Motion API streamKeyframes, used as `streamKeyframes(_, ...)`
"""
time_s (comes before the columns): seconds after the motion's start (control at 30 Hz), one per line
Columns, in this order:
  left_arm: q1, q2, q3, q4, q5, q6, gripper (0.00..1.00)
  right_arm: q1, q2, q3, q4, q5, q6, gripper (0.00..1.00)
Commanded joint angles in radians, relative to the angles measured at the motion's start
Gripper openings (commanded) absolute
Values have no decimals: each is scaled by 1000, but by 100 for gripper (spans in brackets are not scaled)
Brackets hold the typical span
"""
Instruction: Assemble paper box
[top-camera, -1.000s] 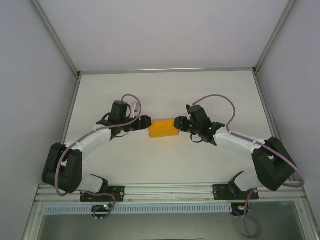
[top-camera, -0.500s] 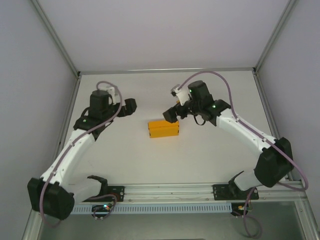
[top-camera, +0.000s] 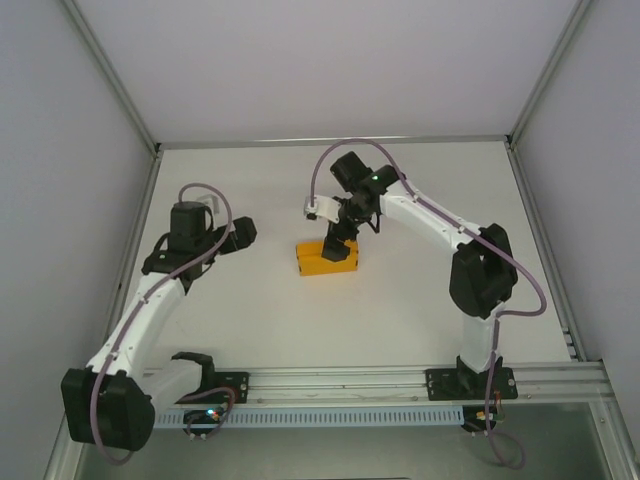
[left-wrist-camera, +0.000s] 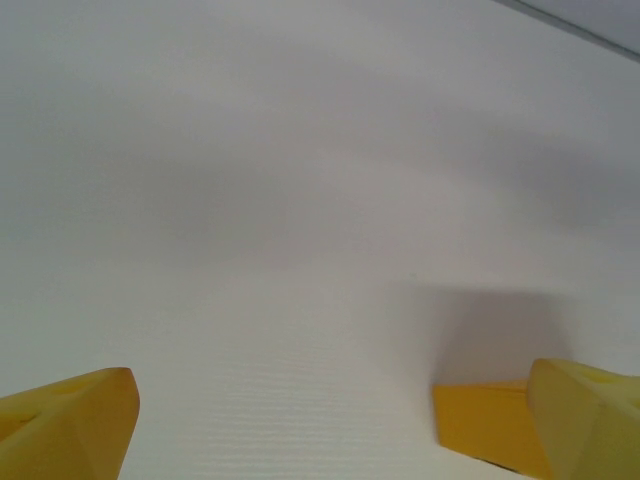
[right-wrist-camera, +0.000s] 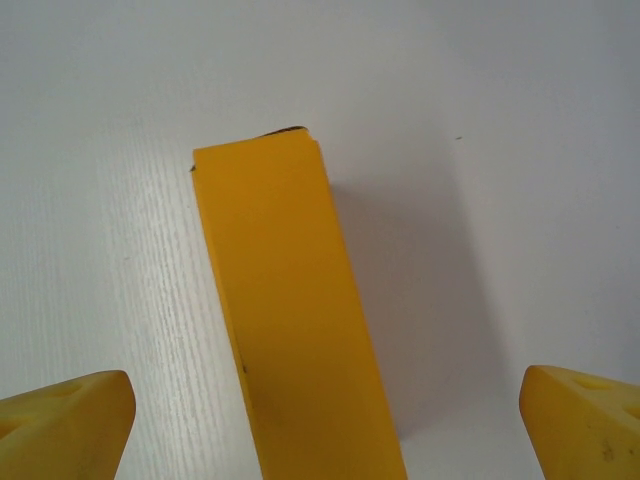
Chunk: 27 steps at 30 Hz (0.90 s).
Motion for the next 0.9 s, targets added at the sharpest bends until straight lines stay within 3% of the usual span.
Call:
streamKeyframes(0.0,-8,47,-50,180,270,-74,100,-26,-112,-109,172,-33,126,100)
streamKeyframes(0.13,-68,125,-47,237,319,-74,100,-54,-240,-293,395,-34,300,100)
streamKeyframes(0.27,-140,220,-27,260,344,-56,98,-92,-256,-355,417,-27,351,100)
streamKeyframes(0.63,-188,380,-51,290,407,-35,64,-145,-155,-397,332,-7,421,99)
streamKeyframes(0.7,-189,392,-62,287,404,-26,58,-146,-146,-422,332,-14,424,96)
streamKeyframes(0.73,-188,401,-70,285,390,-25,50,-148,-141,-442,333,-11,435,94)
streamKeyframes(0.87,-186,430,-94,284,381,-25,38,-156,-105,-488,354,-26,474,78)
